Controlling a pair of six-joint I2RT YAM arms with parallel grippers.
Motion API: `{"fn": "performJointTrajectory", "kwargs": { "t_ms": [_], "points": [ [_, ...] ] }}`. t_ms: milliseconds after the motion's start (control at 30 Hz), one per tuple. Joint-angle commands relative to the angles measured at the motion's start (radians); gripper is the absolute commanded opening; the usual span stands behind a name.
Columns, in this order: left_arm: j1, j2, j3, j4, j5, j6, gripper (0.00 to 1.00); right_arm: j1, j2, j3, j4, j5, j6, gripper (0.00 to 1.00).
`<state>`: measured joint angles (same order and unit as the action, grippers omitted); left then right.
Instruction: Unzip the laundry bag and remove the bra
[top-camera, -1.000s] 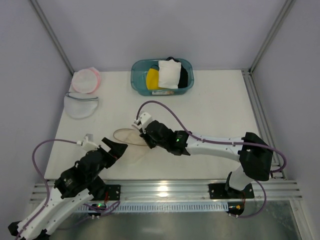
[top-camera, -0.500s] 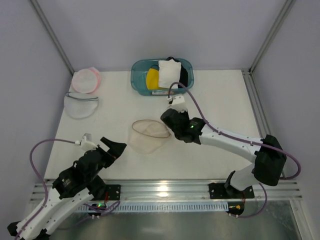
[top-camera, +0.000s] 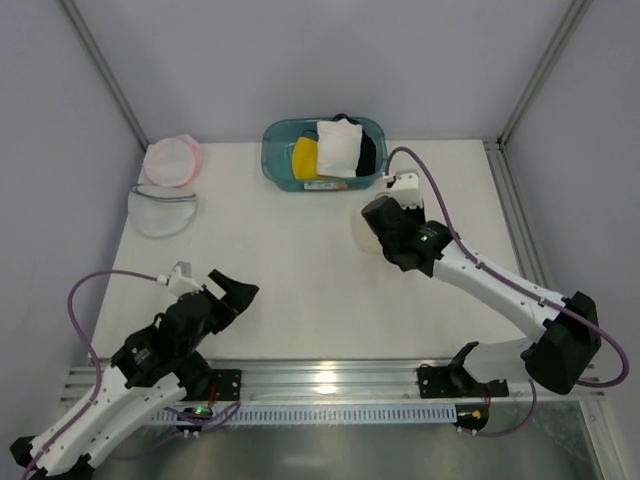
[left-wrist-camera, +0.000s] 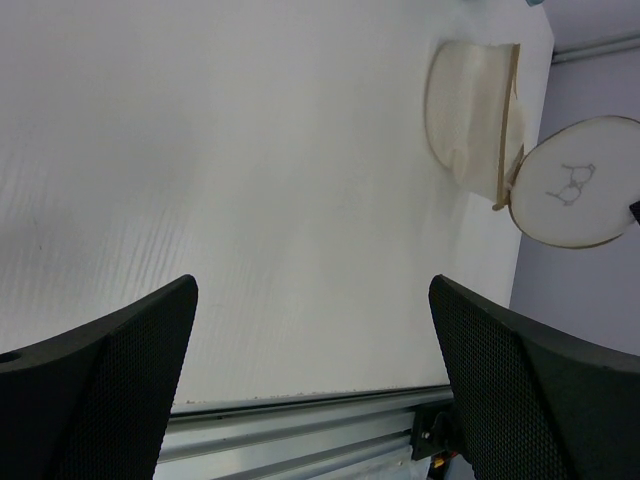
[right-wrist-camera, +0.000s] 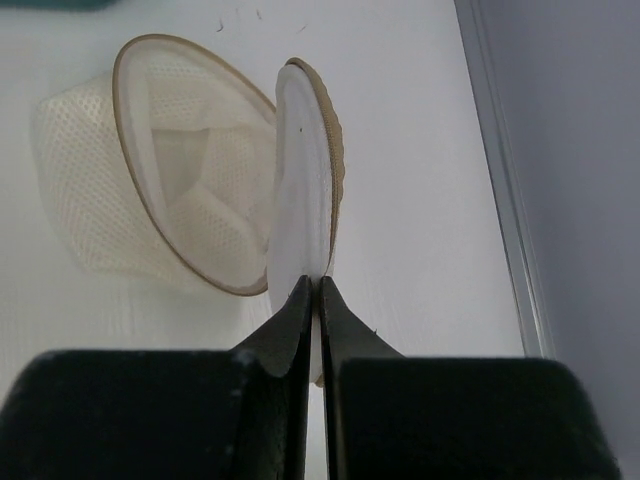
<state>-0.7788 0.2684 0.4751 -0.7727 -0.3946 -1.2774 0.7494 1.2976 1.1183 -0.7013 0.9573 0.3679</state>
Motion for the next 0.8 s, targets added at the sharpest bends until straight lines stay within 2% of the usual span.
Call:
{"fn": "performJointTrajectory", "kwargs": {
  "t_ms": [0,233,367,400,433,467,500,533,567,667,767],
  "points": [
    [-0.004,0.012,0.028,0.050,0.003,0.007,0.99,0.005,0.130,0.032,0.129,-0.086,-0.177,0.03],
    [-0.004,-0.018,0.026,0.029,-0.006,0.004,0.99,0.042,0.423,0.172,0.210,-0.124,-0.274,0.04],
    [-0.004,-0.035,0.028,0.018,-0.013,0.004,0.99,0.067,0.520,0.235,0.261,-0.146,-0.328,0.03],
    [-0.004,-0.038,0.026,0.016,-0.013,0.004,0.99,0.073,0.531,0.239,0.275,-0.169,-0.342,0.03],
    [-0.004,-0.040,0.026,0.015,-0.013,0.004,1.00,0.073,0.534,0.233,0.314,-0.266,-0.356,0.05],
    [-0.004,-0.041,0.026,0.013,-0.013,0.004,0.99,0.074,0.529,0.221,0.321,-0.313,-0.360,0.15],
    [-0.005,-0.043,0.026,0.012,-0.013,0.004,0.99,0.077,0.519,0.216,0.319,-0.360,-0.353,0.33],
    [-0.004,-0.049,0.026,0.010,-0.012,0.003,0.99,0.079,0.497,0.181,0.339,-0.462,-0.340,0.83],
    [-0.004,-0.049,0.025,0.009,-0.010,0.001,1.00,0.080,0.465,0.148,0.365,-0.506,-0.330,0.99],
    [-0.004,-0.055,0.023,0.012,-0.009,0.004,0.99,0.094,0.295,0.037,0.437,-0.606,-0.279,1.00],
    [-0.004,-0.057,0.022,0.015,-0.004,0.009,0.99,0.107,0.119,-0.030,0.445,-0.640,-0.239,1.00]
  ]
}}
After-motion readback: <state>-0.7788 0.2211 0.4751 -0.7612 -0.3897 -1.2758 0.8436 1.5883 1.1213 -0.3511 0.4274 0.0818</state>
